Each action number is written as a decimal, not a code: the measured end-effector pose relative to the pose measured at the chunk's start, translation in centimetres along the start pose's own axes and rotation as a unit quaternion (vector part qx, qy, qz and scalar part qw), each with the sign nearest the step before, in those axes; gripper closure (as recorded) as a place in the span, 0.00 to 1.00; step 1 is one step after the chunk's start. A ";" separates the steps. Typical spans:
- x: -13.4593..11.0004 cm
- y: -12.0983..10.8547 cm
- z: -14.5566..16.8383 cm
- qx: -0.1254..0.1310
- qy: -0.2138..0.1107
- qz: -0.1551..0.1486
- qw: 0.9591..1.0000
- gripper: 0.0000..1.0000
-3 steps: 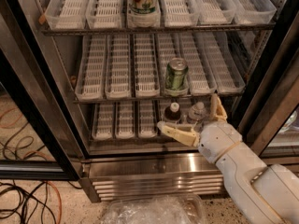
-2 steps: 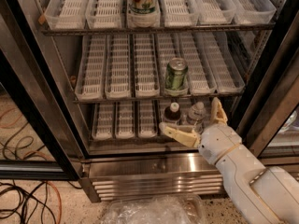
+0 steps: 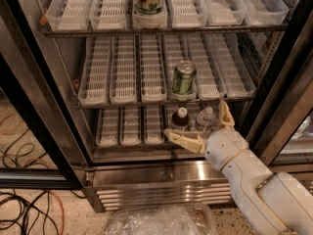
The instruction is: Pick green can from middle shelf of fridge
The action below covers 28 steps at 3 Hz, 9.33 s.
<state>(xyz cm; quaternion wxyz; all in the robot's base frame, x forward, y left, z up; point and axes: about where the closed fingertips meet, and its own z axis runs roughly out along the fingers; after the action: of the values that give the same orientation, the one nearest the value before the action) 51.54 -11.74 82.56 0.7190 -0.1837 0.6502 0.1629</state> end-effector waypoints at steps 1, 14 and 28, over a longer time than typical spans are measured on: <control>0.5 -0.1 1.1 0.008 -0.003 -0.033 0.999 0.00; -0.1 -4.3 9.7 0.096 -0.044 -0.016 0.994 0.36; -6.4 -2.9 10.2 -0.014 -0.087 -0.019 0.996 1.00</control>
Offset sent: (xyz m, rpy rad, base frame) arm 0.0312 0.0124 -0.0084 -0.0711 -0.0791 -0.0782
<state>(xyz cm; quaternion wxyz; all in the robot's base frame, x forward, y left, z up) 61.19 -9.41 90.01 0.7731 -0.1915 0.5792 0.1738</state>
